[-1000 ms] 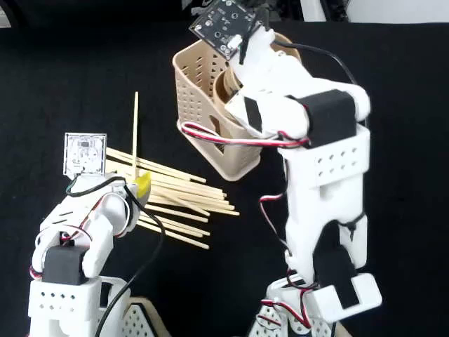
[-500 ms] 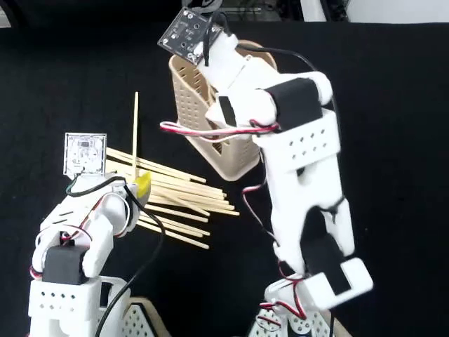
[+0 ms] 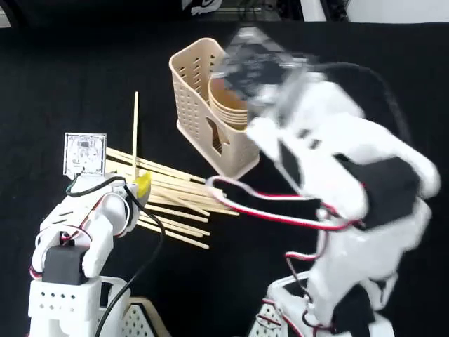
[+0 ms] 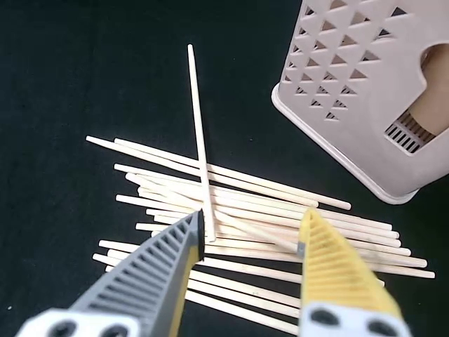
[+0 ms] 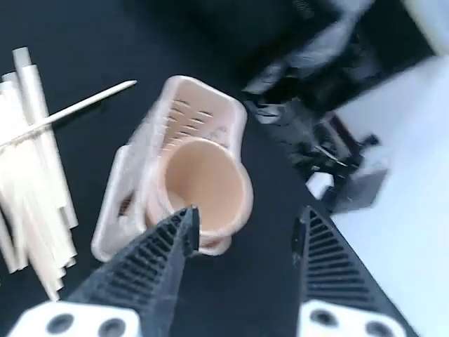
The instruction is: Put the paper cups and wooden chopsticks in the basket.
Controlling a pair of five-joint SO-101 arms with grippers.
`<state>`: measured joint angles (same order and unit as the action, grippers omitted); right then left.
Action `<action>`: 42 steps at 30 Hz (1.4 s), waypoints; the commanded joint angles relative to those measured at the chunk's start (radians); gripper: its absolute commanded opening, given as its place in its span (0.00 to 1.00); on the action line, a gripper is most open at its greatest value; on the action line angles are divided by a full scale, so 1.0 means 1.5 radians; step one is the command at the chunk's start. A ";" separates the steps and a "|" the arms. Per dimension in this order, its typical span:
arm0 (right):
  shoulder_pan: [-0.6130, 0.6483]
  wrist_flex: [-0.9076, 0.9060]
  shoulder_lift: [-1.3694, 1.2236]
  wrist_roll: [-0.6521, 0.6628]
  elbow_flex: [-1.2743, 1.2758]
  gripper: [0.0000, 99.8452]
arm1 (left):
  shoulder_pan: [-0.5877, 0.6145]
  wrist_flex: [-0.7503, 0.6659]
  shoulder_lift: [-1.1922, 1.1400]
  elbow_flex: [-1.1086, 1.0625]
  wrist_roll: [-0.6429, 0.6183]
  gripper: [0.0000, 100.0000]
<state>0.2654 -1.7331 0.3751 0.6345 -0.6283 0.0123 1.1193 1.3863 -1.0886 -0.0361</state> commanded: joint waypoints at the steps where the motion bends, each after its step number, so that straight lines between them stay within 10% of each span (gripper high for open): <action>1: -0.147 -0.021 0.040 -0.039 0.052 0.23 | -0.008 -0.025 0.006 0.009 -0.002 0.23; 15: -0.460 0.113 0.120 -0.071 0.464 0.05 | 0.016 -0.358 -0.324 0.238 -0.176 0.24; 28: -0.566 0.250 0.167 0.003 0.712 0.05 | -0.042 0.120 -0.927 1.020 -0.150 0.28; 42: -0.660 0.583 0.168 0.007 1.102 0.06 | -0.061 0.150 -1.208 1.324 -0.151 0.28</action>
<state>-0.7242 -0.9674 0.5946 0.6467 0.9413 -0.0614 1.3403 -0.3982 0.7940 -0.2677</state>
